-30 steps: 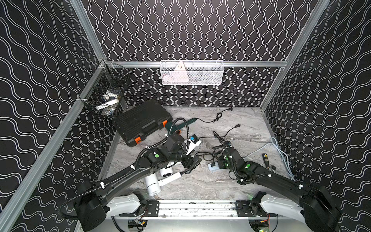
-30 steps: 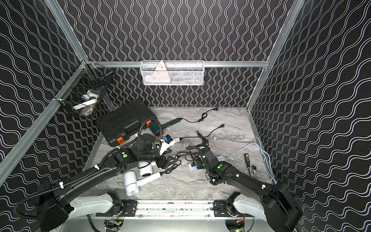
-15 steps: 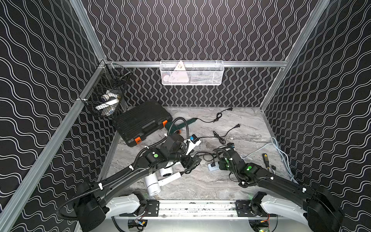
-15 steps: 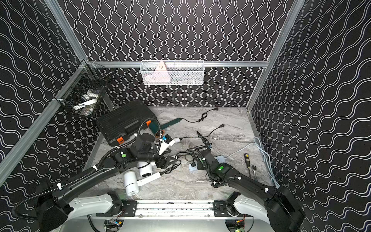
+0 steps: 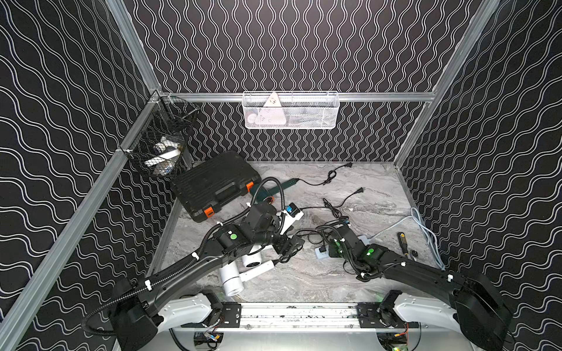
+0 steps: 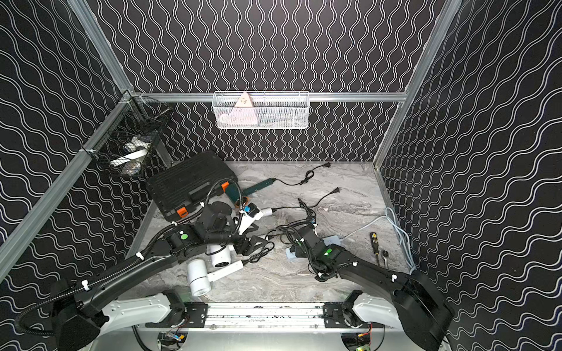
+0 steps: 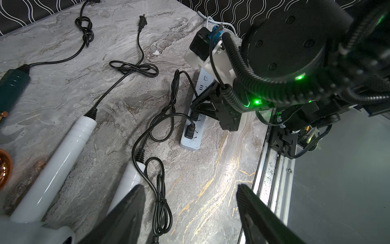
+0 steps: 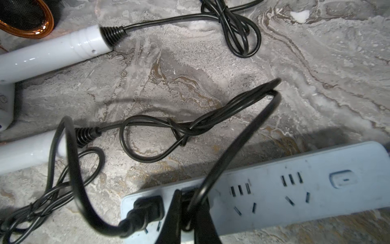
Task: Charge the blow dryers
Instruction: Insert the plug into the socket.
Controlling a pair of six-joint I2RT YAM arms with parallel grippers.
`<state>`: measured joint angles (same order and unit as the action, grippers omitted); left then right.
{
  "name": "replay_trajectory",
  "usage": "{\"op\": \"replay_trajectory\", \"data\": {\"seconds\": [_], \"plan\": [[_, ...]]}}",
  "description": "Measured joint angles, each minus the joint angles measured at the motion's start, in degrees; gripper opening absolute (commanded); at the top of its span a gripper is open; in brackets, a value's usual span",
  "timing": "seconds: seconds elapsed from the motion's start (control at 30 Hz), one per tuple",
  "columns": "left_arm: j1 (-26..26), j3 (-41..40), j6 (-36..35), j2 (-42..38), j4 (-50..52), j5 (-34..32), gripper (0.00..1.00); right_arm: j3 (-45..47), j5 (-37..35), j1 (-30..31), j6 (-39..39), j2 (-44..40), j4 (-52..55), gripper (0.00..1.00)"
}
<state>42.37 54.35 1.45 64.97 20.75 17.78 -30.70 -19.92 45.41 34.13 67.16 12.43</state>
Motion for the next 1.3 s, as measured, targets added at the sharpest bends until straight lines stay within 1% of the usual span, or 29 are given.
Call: {"op": "replay_trajectory", "data": {"seconds": [0.23, 0.37, 0.57, 0.77, 1.2, 1.27, 1.3], "plan": [[0.0, 0.0, 0.0, -0.5, 0.0, 0.0, 0.73, 1.3, -3.2, 1.8, 3.5, 0.7, -1.2, 0.0], [0.0, 0.0, 0.0, -0.8, 0.0, 0.0, 0.73, 2.6, -3.9, 1.9, 7.0, 1.0, -3.1, 0.0], [0.0, -0.2, 0.1, -1.2, 0.1, 0.2, 0.73, 2.7, -4.7, 1.9, 10.0, 1.7, -4.1, 0.0], [0.0, -0.3, 0.2, -1.5, 0.3, 0.4, 0.73, 2.3, -5.2, 1.9, 10.2, 2.7, -4.5, 0.0], [0.0, -1.0, 0.5, -2.1, 0.3, 0.6, 0.74, 3.1, -4.5, 2.0, 11.5, 0.7, -3.8, 0.0], [0.0, -1.0, 0.5, -2.3, 0.3, 0.6, 0.74, 2.6, -4.5, 2.0, 11.7, 0.7, -3.0, 0.02], [0.0, -1.0, 0.5, -2.6, 0.3, 0.6, 0.74, 2.2, -4.5, 2.0, 11.7, 0.7, -2.5, 0.07]]}}
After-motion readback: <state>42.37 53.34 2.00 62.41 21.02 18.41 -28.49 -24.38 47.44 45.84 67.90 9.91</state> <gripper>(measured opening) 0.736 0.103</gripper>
